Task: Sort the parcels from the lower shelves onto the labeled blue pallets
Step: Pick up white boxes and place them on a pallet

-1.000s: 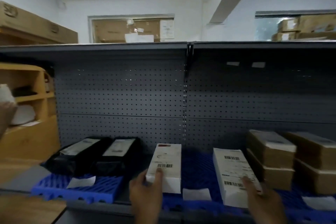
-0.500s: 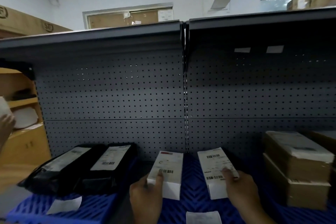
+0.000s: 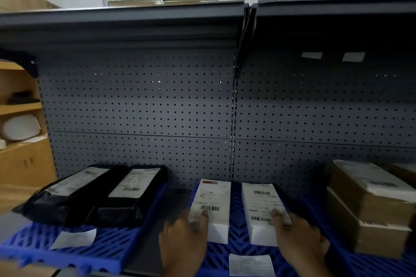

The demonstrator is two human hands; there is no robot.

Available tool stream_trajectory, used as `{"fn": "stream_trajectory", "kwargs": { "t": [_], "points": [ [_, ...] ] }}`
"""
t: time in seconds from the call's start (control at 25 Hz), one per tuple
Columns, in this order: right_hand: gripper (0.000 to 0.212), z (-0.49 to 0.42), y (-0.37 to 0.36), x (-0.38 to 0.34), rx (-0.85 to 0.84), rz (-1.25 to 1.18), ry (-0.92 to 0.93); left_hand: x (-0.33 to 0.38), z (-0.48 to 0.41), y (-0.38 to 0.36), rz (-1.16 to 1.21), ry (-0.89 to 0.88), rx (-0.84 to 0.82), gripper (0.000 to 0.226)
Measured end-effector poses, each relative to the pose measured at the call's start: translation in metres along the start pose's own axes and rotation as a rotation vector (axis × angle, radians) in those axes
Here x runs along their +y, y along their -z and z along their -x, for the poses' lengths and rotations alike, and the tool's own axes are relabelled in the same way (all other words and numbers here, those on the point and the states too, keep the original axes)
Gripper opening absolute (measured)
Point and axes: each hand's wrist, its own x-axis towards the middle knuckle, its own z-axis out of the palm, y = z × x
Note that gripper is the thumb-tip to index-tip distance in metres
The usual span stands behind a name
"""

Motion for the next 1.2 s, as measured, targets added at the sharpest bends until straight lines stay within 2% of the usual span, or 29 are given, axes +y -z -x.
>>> {"fn": "stream_trajectory", "kwargs": {
  "t": [0.36,0.56,0.64,0.72,0.8,0.88,0.92,1.0,1.2],
  "points": [
    [0.054,-0.004,-0.006,0.012,0.055,-0.082,0.038,-0.005,-0.001,-0.006,-0.059,-0.004,0.003,0.061],
    [0.053,-0.005,-0.015,0.016,0.155,-0.090,0.084,-0.011,-0.003,-0.010,-0.059,-0.006,-0.028,0.070],
    [0.055,-0.001,-0.005,0.018,0.133,-0.141,0.126,-0.007,0.005,0.000,-0.009,-0.019,-0.015,0.076],
    [0.055,-0.002,0.002,0.023,0.105,-0.204,0.184,-0.004,0.007,0.004,0.010,-0.104,0.016,0.081],
    [0.061,-0.003,0.002,0.025,0.206,-0.194,0.308,0.003,0.019,0.005,-0.071,-0.271,0.021,0.083],
    [0.065,-0.002,0.006,0.024,0.324,-0.239,0.418,0.023,0.033,0.001,-0.046,-0.492,0.049,0.086],
    [0.061,0.002,0.007,0.023,0.334,-0.252,0.462,0.033,0.040,0.001,-0.041,-0.546,0.037,0.085],
    [0.053,0.014,0.015,0.019,0.330,-0.195,0.539,0.044,0.045,-0.004,-0.066,-0.614,0.033,0.079],
    [0.054,0.024,0.031,0.039,0.349,-0.064,0.614,0.046,0.043,-0.009,-0.205,-0.666,0.035,0.066]
  ]
}}
